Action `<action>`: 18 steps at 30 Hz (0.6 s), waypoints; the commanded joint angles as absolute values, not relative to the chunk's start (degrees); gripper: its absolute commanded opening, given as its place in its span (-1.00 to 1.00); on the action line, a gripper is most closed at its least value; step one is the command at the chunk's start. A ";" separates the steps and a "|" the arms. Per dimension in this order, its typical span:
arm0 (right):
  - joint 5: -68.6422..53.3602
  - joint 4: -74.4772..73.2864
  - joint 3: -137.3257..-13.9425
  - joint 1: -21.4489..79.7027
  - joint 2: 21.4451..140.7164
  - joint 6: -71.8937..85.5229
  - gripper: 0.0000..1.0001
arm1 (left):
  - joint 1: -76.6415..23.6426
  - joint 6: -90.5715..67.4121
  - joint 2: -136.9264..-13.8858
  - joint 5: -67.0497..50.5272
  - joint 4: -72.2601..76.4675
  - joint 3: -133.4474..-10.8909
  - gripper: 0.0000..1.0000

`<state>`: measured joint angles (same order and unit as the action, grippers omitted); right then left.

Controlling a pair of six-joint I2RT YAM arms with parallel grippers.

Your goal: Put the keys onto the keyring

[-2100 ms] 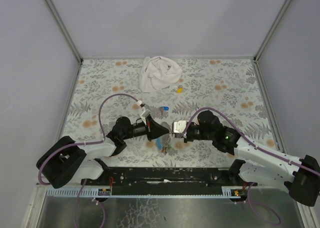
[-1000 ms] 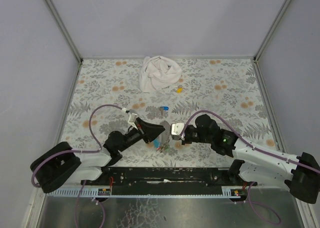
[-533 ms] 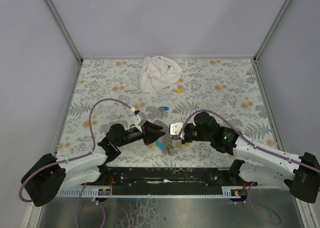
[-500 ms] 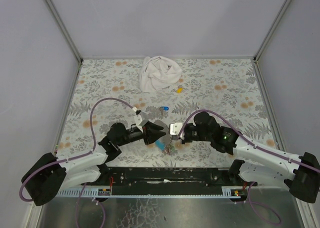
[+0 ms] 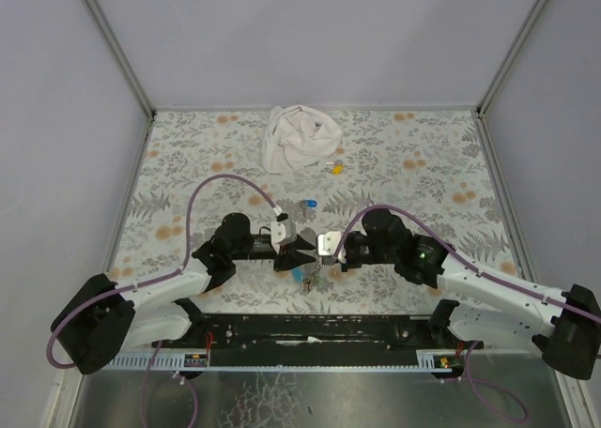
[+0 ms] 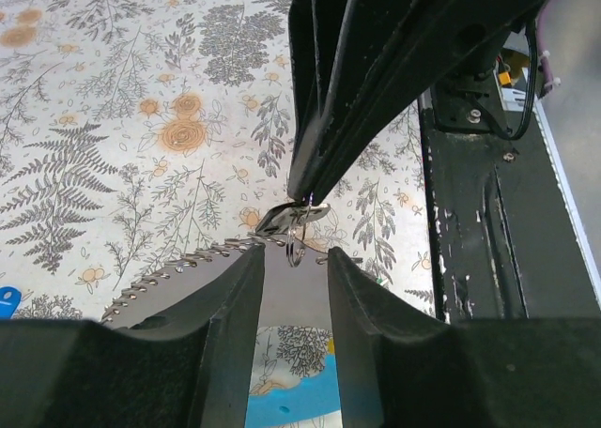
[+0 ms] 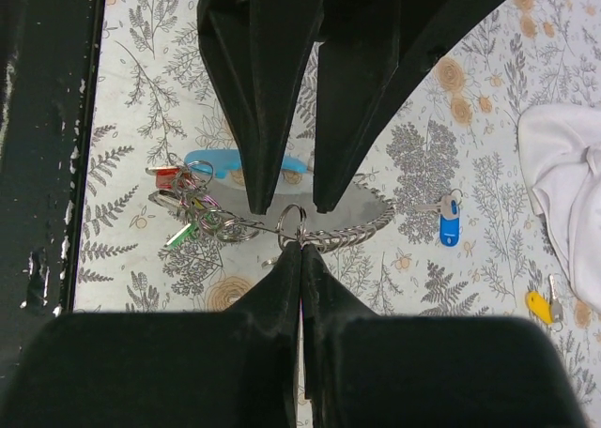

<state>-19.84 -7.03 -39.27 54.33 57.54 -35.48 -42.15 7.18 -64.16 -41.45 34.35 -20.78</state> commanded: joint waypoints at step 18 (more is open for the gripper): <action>-22.12 -5.60 -42.22 54.80 57.72 -35.95 -1.00 | -41.09 6.69 -68.54 -46.92 34.99 -24.62 -1.00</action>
<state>-21.69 -7.79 -39.33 54.41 58.28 -35.62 -41.12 9.85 -68.73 -48.75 31.62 -23.79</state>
